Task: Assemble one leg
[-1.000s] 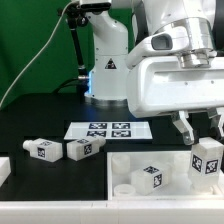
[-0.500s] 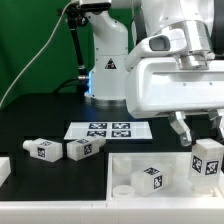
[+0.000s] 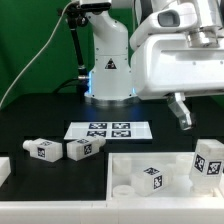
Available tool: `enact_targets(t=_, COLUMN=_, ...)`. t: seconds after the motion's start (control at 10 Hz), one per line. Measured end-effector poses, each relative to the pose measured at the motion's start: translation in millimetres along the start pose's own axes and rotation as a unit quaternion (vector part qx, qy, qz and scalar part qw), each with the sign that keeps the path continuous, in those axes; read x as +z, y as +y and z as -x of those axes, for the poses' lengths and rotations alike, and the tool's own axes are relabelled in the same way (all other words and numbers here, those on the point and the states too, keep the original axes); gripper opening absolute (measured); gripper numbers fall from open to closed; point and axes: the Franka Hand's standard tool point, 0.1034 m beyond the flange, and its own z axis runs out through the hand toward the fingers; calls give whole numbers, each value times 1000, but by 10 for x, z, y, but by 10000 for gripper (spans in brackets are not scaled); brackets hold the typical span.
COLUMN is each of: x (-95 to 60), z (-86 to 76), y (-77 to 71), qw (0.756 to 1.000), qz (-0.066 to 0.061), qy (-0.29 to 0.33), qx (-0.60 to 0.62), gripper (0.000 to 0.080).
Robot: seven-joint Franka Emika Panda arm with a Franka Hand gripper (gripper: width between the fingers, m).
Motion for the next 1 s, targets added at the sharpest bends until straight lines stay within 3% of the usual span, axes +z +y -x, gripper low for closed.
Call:
enact_targets(t=0.1, x=-5, z=25, y=-105, qw=998, qz=-22, qy=-55, qx=13, gripper=648)
enact_targets(t=0.2, x=-24, z=-23, y=-145, qw=996, qz=-33, qy=-87, qx=17, gripper=649)
enact_targets(t=0.4, x=22, z=72, y=-176, qw=988, qz=-30, qy=-139, qx=57, gripper=649)
enact_targets(t=0.5, x=45, z=109, y=-93, qw=984, qz=-23, qy=-169, qx=45, gripper=649)
enact_targets(t=0.7, x=-5, z=146, y=107, qw=974, qz=-34, qy=-224, qx=32, gripper=649)
enact_targets(t=1.0, x=18, z=126, y=103, qw=975, qz=-31, qy=-215, qx=34, gripper=649)
